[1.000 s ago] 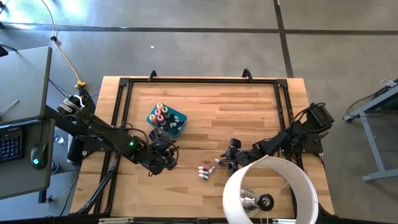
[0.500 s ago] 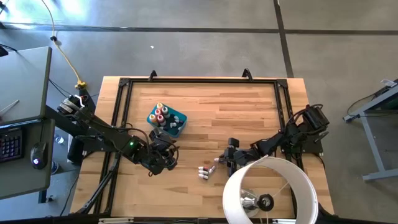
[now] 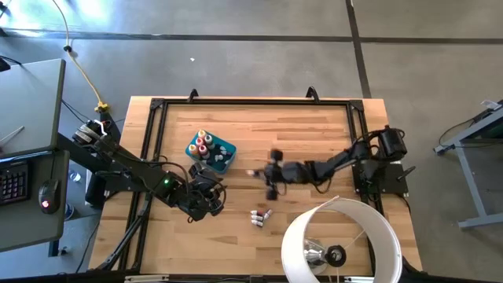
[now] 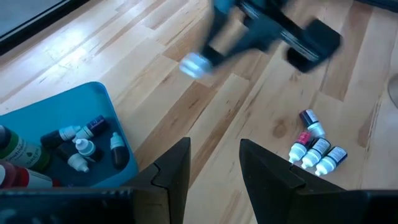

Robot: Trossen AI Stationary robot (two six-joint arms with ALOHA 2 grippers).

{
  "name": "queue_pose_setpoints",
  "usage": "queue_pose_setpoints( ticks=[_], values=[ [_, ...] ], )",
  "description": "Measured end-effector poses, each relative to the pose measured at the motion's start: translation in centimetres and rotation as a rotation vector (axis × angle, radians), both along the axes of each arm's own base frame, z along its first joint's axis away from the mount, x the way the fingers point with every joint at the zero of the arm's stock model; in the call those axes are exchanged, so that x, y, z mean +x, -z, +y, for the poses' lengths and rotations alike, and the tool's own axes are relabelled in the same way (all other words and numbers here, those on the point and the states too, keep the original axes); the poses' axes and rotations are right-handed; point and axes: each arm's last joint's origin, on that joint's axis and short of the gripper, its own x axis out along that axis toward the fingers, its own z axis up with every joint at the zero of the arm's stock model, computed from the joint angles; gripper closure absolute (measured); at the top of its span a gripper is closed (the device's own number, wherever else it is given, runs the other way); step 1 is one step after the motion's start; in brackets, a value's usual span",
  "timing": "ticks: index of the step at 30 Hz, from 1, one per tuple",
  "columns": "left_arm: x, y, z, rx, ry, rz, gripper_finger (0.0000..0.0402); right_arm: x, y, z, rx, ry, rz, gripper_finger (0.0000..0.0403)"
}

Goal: Pick & Place food coloring
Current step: Put the small green food coloring bottle into the blue bin, then put the small orange food coloring bottle into the blue bin

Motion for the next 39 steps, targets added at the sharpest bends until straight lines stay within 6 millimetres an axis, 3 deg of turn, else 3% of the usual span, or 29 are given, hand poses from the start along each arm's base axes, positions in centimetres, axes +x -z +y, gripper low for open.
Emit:
queue_pose_setpoints(
  ticks=[4,6,14,18,21,26,31,34,39],
  values=[
    [0.0,0.0,0.0,0.000,0.000,0.000,0.0266,3.6,-3.9,-3.0,-0.072,0.032,-0.081,0.0332],
    [0.0,0.0,0.0,0.000,0.002,0.002,0.0266,5.4,-4.5,-4.6,-0.072,0.028,-0.055,0.0333],
    [0.0,0.1,-0.2,-0.039,0.055,0.040,0.0266,11.6,-2.8,-9.1,-0.068,-0.027,-0.011,0.0309],
    [0.0,0.1,-0.2,-0.039,0.055,0.040,0.0266,13.1,-1.3,-9.5,-0.048,-0.056,0.133,0.0283],
    [0.0,0.1,-0.2,-0.038,0.055,0.041,0.0266,13.6,-1.8,-8.8,-0.086,-0.082,0.190,0.0262],
    [0.1,0.4,-0.2,-0.036,0.059,0.050,0.0266,12.6,-3.9,-5.8,-0.197,-0.076,0.335,0.0245],
    [0.1,0.3,-0.2,-0.020,0.068,0.053,0.0266,8.8,-7.3,-1.3,-0.286,-0.111,0.570,0.0253],
    [0.1,0.3,-0.2,0.003,0.058,0.045,0.0266,6.4,-8.7,1.0,-0.264,-0.143,0.673,0.0264],
    [0.4,0.5,-0.3,0.008,0.050,0.031,0.0266,3.7,-11.4,4.2,-0.157,-0.200,0.668,0.0282]
  ],
)
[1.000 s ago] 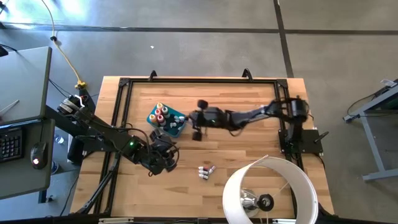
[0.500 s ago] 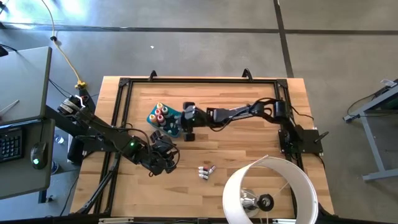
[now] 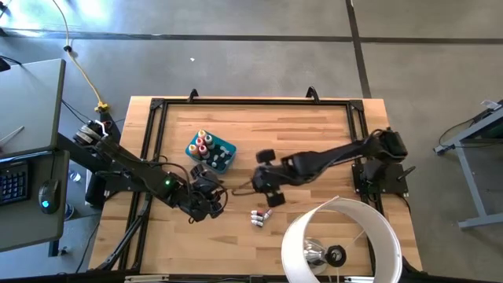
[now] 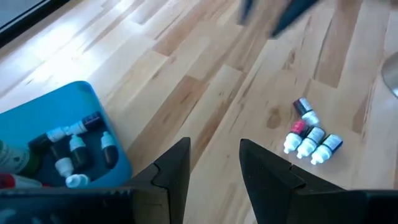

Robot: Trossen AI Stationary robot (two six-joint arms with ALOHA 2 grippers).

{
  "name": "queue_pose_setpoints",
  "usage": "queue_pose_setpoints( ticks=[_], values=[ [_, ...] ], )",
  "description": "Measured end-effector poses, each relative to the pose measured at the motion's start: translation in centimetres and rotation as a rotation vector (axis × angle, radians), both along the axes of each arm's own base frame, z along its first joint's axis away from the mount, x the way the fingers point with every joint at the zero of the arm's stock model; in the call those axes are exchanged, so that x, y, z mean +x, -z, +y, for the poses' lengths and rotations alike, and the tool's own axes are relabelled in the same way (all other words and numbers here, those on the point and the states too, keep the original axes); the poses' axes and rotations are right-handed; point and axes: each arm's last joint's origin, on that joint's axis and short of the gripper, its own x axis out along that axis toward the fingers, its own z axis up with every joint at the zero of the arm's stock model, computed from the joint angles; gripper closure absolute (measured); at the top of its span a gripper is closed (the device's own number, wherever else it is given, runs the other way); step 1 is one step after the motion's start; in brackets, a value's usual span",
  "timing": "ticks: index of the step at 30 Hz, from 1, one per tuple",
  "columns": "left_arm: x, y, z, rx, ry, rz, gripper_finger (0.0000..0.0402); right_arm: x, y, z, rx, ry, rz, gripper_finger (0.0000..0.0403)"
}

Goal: Pick & Place food coloring
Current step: Put the small orange food coloring bottle into the blue bin

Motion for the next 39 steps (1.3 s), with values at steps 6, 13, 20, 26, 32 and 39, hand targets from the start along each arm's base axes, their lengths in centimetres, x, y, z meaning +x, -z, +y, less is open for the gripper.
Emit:
queue_pose_setpoints(
  ticks=[6,13,20,26,32,39],
  values=[
    [1.5,1.2,-1.0,0.048,0.087,0.012,0.0266,-4.2,2.7,2.5,0.085,-0.069,-0.056,0.0284],
    [4.7,3.2,-2.9,0.117,0.220,-0.064,0.0266,-8.3,7.9,4.0,0.302,-0.230,-0.404,0.0282],
    [6.6,5.3,-4.2,0.155,0.307,-0.114,0.0266,-11.0,12.4,3.3,0.410,-0.298,-0.616,0.0250],
    [7.0,5.2,-4.4,0.155,0.300,-0.153,0.0266,-9.7,14.7,3.3,0.388,-0.291,-0.526,0.0208],
    [7.1,5.1,-4.5,0.145,0.301,-0.173,0.0266,-7.4,16.1,2.8,0.366,-0.252,-0.405,0.0202],
    [7.0,5.2,-4.5,0.150,0.308,-0.158,0.0266,-5.8,17.5,2.1,0.408,-0.278,-0.295,0.0203]
  ],
)
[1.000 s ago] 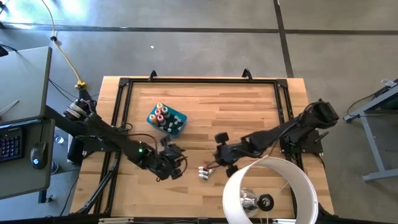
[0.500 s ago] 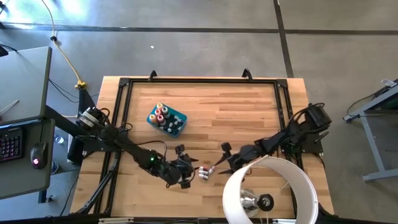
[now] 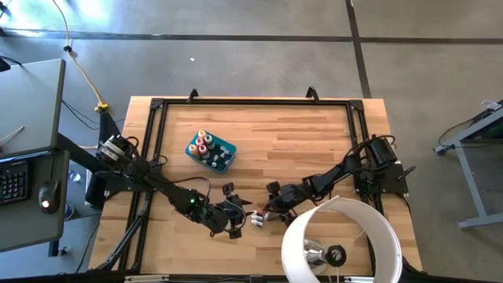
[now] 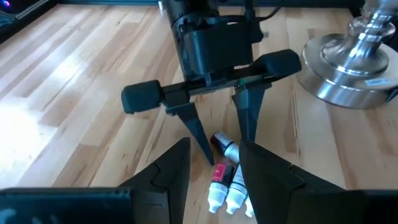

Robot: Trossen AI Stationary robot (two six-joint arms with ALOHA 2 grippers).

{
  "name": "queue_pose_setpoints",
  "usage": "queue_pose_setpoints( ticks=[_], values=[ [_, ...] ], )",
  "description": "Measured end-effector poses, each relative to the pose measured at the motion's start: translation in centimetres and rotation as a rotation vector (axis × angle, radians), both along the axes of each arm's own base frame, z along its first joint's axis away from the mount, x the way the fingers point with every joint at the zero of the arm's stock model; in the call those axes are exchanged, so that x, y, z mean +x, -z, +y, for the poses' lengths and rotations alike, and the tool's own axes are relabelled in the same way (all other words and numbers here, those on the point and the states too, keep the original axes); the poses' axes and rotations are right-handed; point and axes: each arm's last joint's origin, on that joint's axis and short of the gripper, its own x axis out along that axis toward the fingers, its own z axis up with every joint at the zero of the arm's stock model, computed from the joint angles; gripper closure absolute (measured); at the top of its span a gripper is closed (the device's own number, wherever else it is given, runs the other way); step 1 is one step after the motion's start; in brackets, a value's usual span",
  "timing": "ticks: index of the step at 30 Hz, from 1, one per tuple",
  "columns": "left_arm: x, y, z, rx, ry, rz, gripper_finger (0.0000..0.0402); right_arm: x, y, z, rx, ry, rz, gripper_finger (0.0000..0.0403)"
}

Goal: Pick & Place food coloring
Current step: Put the small orange food coloring bottle into the blue bin, then put the small pink food coloring bottle into the blue bin

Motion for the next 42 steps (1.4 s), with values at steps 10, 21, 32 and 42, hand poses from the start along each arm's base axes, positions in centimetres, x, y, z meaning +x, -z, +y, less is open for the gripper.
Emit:
queue_pose_setpoints(
  ticks=[10,21,32,42],
  values=[
    [-0.1,-0.4,0.2,0.044,-0.042,-0.009,0.0266,0.2,0.5,-1.3,-0.026,0.011,-0.001,0.0308],
    [-1.6,-8.8,1.5,0.184,-0.162,0.032,0.0266,1.4,-4.2,-5.3,-0.127,0.179,-0.172,0.0329],
    [-2.6,-11.4,2.4,0.305,-0.291,0.045,0.0266,10.1,-12.7,-15.2,-0.223,0.418,-0.492,0.0332],
    [-2.6,-11.3,2.3,0.204,-0.307,0.021,0.0266,16.3,-7.1,-18.3,-0.206,0.440,-0.259,0.0243]
  ],
)
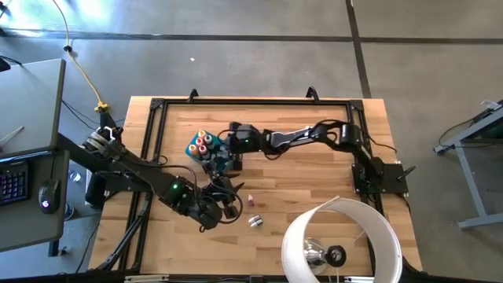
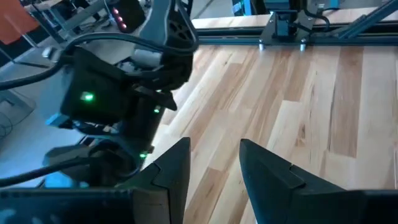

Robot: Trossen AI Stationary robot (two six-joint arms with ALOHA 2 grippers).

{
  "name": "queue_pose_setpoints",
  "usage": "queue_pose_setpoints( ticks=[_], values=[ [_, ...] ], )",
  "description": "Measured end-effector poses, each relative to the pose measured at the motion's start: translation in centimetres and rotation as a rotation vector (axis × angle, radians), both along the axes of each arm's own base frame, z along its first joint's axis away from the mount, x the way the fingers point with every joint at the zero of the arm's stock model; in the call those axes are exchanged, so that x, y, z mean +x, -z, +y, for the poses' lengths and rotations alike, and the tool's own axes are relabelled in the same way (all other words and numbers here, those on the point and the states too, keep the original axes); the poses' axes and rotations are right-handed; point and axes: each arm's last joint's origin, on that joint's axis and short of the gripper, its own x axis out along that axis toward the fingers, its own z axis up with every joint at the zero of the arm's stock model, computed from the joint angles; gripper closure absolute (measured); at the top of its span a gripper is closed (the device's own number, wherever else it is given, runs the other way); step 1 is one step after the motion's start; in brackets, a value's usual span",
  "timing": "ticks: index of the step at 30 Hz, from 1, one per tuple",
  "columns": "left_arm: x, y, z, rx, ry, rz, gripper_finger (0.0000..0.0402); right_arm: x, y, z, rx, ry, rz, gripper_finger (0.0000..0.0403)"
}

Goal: Pick & Place food coloring
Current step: Put the small pink food coloring bottle into the blue bin

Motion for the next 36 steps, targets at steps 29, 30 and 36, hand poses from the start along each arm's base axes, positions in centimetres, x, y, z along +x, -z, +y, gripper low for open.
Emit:
queue_pose_setpoints(
  ticks=[29,30,36],
  values=[
    [1.6,10.4,-1.2,-0.109,0.178,0.136,0.0266,-23.2,-13.9,13.8,0.184,0.042,0.078,0.0269],
    [1.8,10.8,-0.8,-0.085,0.199,0.177,0.0266,-23.6,-12.4,14.1,0.216,0.013,0.051,0.0268],
    [4.8,12.4,1.9,-0.033,0.328,0.271,0.0266,-25.7,-7.2,14.4,0.366,-0.099,-0.115,0.0269]
  ],
)
